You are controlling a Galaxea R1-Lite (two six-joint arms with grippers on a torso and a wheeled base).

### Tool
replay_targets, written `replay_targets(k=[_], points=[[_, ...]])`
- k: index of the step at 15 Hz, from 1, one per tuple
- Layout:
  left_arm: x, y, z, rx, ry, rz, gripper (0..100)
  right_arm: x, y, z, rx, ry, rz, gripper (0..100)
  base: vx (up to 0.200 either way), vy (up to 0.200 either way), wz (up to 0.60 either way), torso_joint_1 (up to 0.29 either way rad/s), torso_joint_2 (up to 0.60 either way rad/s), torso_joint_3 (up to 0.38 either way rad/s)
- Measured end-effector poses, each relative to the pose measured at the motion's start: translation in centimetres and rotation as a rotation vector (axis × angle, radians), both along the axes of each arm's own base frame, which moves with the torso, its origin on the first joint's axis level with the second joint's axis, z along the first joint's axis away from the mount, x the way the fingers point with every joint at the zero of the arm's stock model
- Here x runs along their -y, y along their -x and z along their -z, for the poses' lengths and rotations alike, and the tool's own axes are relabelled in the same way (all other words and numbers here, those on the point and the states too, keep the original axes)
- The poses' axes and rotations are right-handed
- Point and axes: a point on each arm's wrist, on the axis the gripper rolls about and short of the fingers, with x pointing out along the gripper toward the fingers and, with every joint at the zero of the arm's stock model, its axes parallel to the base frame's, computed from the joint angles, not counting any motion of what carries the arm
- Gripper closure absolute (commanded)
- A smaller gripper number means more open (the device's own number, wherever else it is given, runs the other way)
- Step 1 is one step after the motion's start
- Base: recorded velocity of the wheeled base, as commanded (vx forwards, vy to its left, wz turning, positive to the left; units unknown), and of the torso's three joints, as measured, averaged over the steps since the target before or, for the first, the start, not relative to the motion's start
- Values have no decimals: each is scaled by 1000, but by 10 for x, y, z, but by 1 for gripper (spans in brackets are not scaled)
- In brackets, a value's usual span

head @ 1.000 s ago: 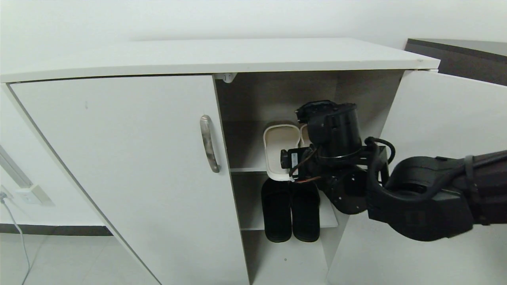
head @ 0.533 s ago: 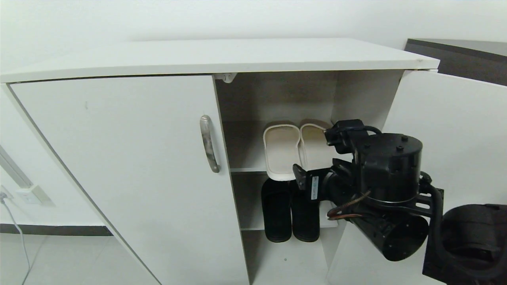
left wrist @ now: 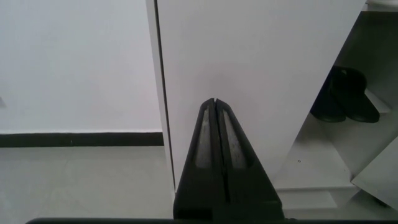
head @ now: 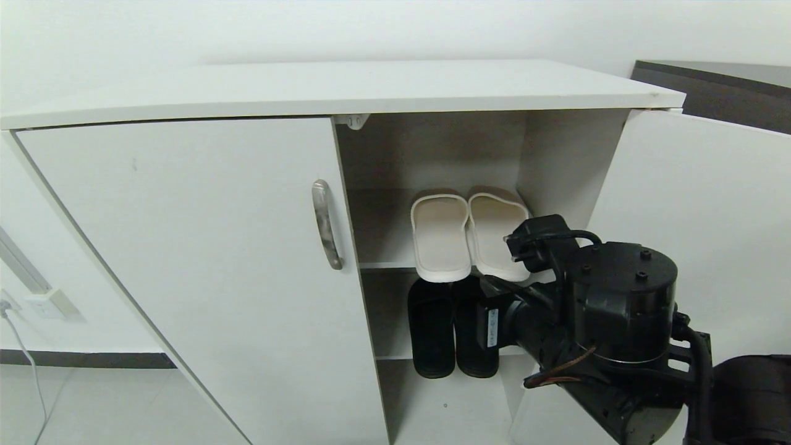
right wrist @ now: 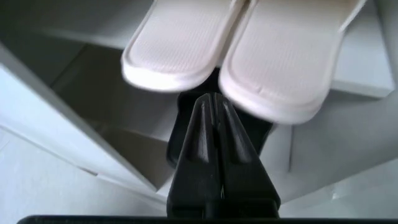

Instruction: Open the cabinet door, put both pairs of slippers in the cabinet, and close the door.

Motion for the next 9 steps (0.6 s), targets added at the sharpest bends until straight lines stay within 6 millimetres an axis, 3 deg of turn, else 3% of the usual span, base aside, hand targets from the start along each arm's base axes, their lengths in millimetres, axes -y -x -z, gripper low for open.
replay_targets(k=[7,9], points=[[0,0,0,0,0,0,100,-2,8,6,-13,20,-17,100,0,0,0,0,0,0],[0,0,0,0,0,0,100,-2,8,7,-14,20,-19,100,-200,0,0,2,2,2]])
